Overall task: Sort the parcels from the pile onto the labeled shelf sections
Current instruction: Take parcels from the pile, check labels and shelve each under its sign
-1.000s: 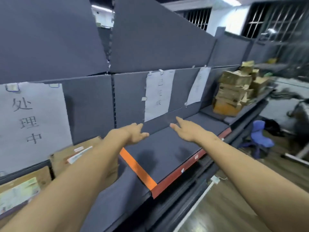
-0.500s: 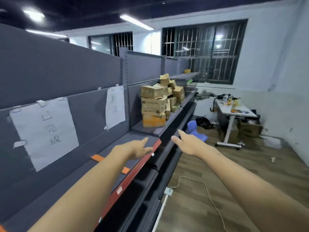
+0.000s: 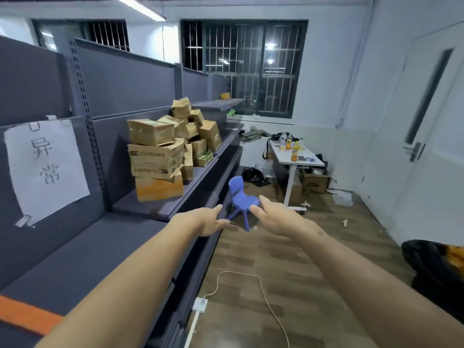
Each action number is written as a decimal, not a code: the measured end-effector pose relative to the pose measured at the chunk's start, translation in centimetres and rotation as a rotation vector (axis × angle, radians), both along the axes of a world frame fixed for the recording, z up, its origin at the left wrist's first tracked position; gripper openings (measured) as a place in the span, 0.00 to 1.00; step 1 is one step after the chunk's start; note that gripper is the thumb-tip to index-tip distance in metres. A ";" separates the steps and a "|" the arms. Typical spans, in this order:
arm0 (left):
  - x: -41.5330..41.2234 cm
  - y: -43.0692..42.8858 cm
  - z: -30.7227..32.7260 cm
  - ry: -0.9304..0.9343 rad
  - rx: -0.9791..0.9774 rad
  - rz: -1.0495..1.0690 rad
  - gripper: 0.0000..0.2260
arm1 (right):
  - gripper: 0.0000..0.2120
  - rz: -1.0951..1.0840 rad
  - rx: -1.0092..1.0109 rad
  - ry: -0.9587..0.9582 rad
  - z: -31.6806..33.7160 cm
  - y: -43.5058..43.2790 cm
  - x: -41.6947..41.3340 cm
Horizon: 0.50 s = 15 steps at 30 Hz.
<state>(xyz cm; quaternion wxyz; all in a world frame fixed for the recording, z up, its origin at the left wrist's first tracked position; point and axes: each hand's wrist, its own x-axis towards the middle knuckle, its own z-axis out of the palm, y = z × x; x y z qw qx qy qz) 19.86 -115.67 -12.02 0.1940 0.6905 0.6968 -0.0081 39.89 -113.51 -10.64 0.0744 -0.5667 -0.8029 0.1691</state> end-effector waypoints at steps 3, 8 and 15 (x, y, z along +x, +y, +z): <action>-1.5 7.0 0.4 -0.032 0.087 0.013 0.31 | 0.28 0.005 0.008 -0.042 1.3 6.3 -1.1; -4.9 16.3 2.8 -0.099 0.166 0.068 0.29 | 0.29 0.017 0.069 0.011 4.4 16.9 -3.5; -10.0 25.5 2.0 -0.112 0.182 0.177 0.29 | 0.27 0.138 0.005 0.041 3.0 29.5 -9.3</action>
